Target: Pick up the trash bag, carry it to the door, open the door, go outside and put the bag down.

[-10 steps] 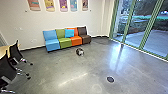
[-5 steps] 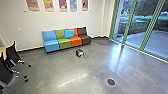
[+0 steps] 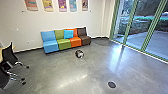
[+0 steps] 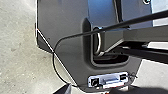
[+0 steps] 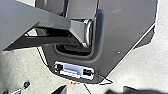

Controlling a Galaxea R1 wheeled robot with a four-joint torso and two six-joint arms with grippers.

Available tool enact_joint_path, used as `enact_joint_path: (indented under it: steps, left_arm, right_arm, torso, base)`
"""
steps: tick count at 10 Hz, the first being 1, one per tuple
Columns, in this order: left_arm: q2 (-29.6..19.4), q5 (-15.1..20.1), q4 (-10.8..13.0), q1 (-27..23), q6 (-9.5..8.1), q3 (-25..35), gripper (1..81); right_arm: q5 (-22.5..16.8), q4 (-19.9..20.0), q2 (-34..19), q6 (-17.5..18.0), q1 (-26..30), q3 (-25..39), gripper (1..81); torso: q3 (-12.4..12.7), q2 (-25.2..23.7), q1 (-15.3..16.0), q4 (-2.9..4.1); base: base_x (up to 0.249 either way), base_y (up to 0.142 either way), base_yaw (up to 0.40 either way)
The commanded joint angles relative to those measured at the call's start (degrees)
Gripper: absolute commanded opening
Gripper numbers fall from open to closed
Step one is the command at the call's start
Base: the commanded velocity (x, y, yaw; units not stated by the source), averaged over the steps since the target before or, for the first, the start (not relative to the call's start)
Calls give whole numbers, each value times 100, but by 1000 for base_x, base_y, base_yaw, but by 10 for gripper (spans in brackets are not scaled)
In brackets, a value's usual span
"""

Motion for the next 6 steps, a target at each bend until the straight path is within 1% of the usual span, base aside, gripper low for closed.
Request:
enact_joint_path:
  steps: [1,2,4,6]
  left_arm:
    - [-102,290,68,-112,6,28,811]
    - [-111,290,148,-103,6,36,811]
    - [-111,281,183,-95,14,37,811]
    - [-129,281,183,-94,41,37,811]
  right_arm:
    - [-276,-29,-184,-14,-17,336,811]
    - [-259,-29,-307,-14,-52,546,811]
    - [-30,-3,-544,-5,-122,969,811]
    - [-21,6,-615,4,-140,1110,811]
  torso:
    - [0,0,0,0]
    - [0,0,0,0]
    - [0,0,0,0]
    - [0,0,0,0]
  base:
    - [149,0,0]
    - [148,0,0]
    - [149,0,0]
    - [149,0,0]
